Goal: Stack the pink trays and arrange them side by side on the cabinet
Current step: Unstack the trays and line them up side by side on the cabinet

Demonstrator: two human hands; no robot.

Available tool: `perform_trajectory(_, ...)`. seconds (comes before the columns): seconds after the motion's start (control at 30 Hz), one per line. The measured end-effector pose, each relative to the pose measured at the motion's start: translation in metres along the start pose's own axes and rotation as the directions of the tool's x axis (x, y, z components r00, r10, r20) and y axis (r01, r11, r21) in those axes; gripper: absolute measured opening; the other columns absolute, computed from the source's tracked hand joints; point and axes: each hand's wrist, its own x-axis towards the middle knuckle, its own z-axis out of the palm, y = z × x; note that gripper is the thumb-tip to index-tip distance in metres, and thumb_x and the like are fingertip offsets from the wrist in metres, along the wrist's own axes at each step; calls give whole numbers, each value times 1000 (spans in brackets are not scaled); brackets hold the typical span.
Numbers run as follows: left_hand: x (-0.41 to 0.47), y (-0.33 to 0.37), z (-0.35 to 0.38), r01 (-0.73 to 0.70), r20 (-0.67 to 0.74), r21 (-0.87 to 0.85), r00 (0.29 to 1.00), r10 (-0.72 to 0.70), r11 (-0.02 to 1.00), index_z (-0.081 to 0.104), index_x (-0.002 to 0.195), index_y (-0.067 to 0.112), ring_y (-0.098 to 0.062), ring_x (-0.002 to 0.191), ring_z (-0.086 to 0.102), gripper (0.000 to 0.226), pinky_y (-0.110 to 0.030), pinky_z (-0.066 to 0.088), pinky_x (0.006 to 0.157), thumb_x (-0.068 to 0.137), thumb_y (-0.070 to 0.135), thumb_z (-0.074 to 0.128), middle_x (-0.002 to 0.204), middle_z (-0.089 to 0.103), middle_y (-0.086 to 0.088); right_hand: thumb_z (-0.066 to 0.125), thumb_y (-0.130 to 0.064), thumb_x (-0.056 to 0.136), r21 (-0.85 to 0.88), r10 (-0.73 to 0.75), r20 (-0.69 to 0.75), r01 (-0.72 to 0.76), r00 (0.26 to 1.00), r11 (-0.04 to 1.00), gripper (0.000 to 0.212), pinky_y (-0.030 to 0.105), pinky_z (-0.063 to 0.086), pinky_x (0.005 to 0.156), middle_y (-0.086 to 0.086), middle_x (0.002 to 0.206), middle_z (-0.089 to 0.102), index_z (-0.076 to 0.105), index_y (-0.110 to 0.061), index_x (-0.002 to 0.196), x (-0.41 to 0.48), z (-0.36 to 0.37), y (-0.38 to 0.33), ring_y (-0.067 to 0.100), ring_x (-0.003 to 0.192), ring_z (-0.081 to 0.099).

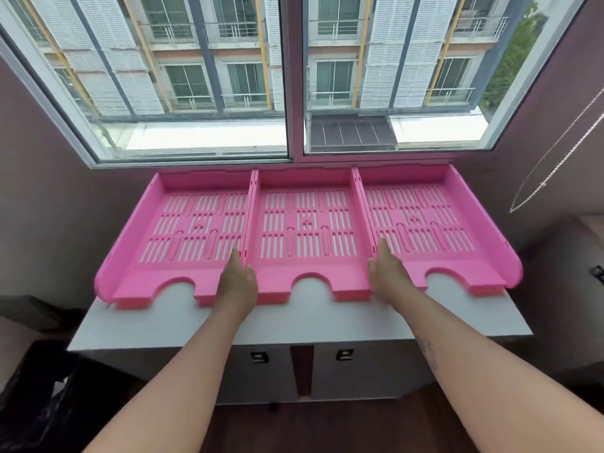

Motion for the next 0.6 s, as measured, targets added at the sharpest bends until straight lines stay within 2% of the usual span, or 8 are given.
perform_trajectory(0.07,3,0,3,11,7,-17,1000,-11,1000,6,159,14,-33,148,29,59,-45,31,117,106,14,32,164,24,-12,31,-10,105,20,-33,-85,35,996,999,55,21,32,51,-11,72,32,16,-11,157,6,7,5,5,56,35)
perform_trajectory(0.1,4,-1,5,10,2,-15,1000,-10,1000,6,159,14,-33,150,25,59,-43,28,117,106,13,32,165,21,-12,29,-10,105,35,-48,-109,52,993,998,53,22,32,50,-11,77,39,18,-10,156,5,9,6,5,57,35)
perform_trajectory(0.17,6,-3,6,-1,-6,-8,1000,1,1000,7,159,13,-33,150,24,59,-42,28,117,106,12,31,165,21,-13,25,-12,106,40,-47,-113,51,992,998,56,25,32,48,6,117,60,9,-14,159,3,13,6,11,63,45)
perform_trajectory(0.2,7,-4,6,-11,-4,-3,1000,11,1000,7,159,13,-33,150,25,59,-42,29,116,106,12,31,165,22,-13,26,-12,106,43,-48,-113,53,992,998,58,26,32,48,16,136,54,3,-15,160,3,14,7,13,66,48)
perform_trajectory(0.27,7,-6,2,-29,9,23,1000,29,999,6,159,12,-33,149,26,60,-42,30,116,106,14,35,164,22,-14,30,-13,106,57,-53,-104,60,993,997,62,27,36,49,21,137,51,-1,-15,160,4,11,8,13,67,50)
perform_trajectory(0.37,0,-10,-3,-90,29,110,996,87,990,7,159,10,-32,149,26,66,-41,30,116,104,18,43,164,23,-14,42,-18,105,29,-88,-105,91,991,995,67,37,54,79,18,152,40,2,-13,160,0,5,8,30,107,62)
perform_trajectory(0.43,-11,-18,-5,-174,21,214,985,173,961,10,159,10,-29,152,21,69,-42,25,119,102,23,48,166,19,-11,45,-19,104,-35,-116,-127,113,985,993,68,42,43,104,15,160,28,6,-10,160,-11,3,10,35,137,44)
perform_trajectory(0.6,-50,-55,12,-318,14,442,937,348,839,7,159,13,-28,154,8,77,-46,16,124,99,34,49,168,-2,-11,45,-23,103,-180,-241,-113,218,964,959,69,41,38,113,7,167,9,6,-16,160,-50,22,36,29,151,24)
